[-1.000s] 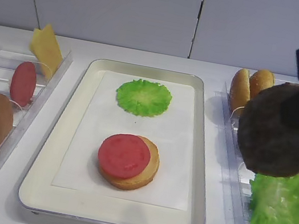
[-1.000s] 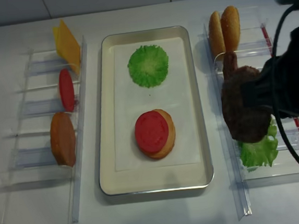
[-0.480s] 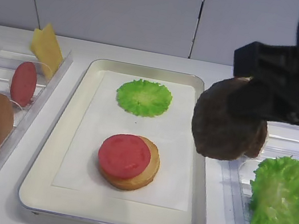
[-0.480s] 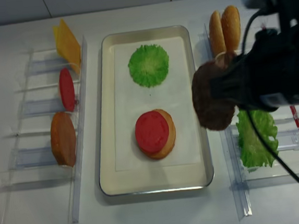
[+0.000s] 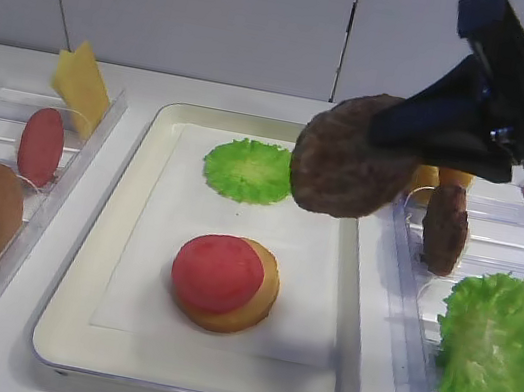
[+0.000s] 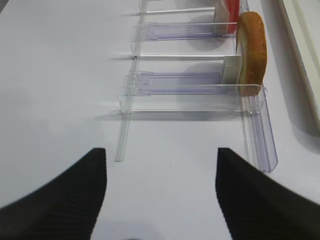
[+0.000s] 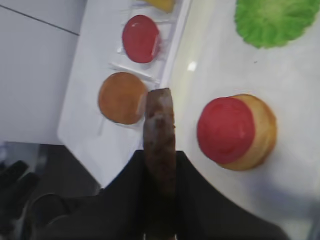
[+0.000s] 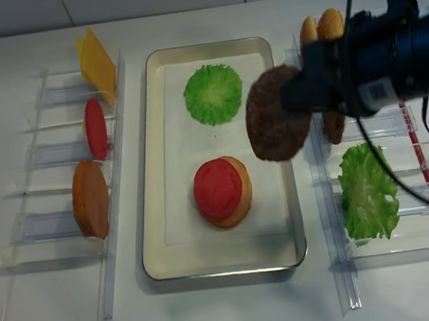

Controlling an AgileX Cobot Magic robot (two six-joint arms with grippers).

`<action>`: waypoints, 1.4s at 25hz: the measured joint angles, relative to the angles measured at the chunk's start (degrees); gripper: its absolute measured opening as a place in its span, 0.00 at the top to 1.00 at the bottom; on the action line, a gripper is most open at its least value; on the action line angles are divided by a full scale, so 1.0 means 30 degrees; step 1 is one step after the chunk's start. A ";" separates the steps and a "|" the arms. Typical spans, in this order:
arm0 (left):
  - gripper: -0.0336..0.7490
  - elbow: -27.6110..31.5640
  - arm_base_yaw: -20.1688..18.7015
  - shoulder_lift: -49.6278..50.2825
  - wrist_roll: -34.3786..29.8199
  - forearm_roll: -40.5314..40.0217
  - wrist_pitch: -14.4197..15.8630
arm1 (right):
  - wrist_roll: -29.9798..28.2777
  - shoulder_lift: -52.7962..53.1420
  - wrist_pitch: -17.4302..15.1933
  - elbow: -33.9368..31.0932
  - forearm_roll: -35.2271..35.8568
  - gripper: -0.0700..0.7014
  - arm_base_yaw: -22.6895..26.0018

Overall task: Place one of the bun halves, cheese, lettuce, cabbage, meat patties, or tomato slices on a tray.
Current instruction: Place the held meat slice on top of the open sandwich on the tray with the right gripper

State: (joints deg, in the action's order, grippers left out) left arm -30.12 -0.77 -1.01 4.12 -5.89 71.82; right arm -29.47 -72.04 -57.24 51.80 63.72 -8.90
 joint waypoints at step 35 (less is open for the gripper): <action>0.35 0.0000 0.0000 0.0000 0.0000 0.0000 0.0000 | -0.5625 -0.8201 -0.1792 0.0149 0.7364 0.74 -0.1883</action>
State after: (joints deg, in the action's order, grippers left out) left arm -30.12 -0.77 -1.01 4.12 -5.89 71.82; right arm -46.34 -96.64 -62.62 52.24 85.82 -14.55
